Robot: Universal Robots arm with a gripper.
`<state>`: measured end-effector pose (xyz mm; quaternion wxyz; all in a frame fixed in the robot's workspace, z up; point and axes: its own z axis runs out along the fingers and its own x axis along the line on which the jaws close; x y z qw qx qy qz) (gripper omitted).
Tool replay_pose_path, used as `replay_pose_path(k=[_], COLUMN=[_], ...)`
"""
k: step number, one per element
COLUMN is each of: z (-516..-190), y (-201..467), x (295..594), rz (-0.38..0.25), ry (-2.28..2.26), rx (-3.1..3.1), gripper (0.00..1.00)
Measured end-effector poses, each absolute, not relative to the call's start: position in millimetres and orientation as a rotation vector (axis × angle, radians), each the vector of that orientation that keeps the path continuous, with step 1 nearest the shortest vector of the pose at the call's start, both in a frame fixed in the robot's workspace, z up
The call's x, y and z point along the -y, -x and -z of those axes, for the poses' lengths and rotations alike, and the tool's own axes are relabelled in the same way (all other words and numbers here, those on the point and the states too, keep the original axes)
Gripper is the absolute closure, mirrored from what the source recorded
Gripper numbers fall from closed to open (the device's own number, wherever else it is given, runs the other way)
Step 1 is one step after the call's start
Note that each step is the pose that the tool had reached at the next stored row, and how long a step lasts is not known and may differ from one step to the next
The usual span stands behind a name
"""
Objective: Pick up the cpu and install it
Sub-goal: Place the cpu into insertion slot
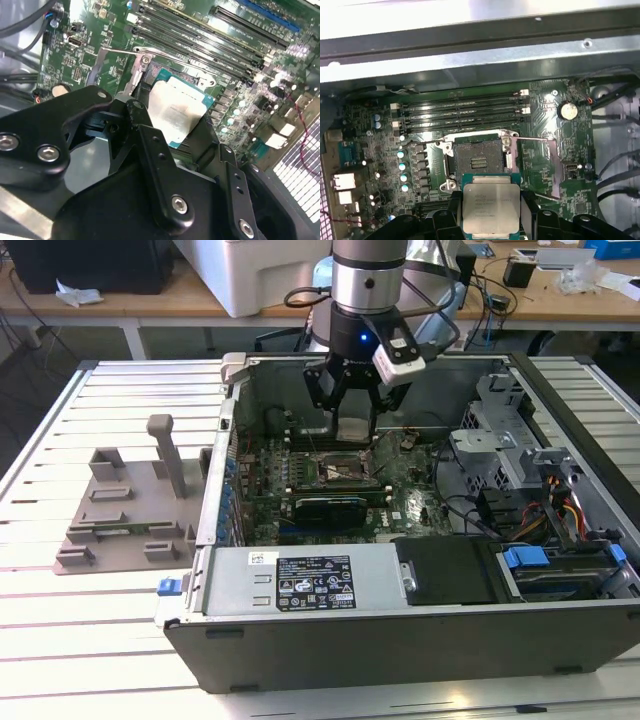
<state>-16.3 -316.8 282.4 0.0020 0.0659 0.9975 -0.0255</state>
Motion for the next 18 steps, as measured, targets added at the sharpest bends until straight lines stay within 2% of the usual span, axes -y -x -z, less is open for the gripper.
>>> replay_pose_path(k=[18], z=[-282.2], y=[16.2], x=[316.8], rz=[0.092], ry=[-0.608], rx=[-3.083], gripper=[0.45])
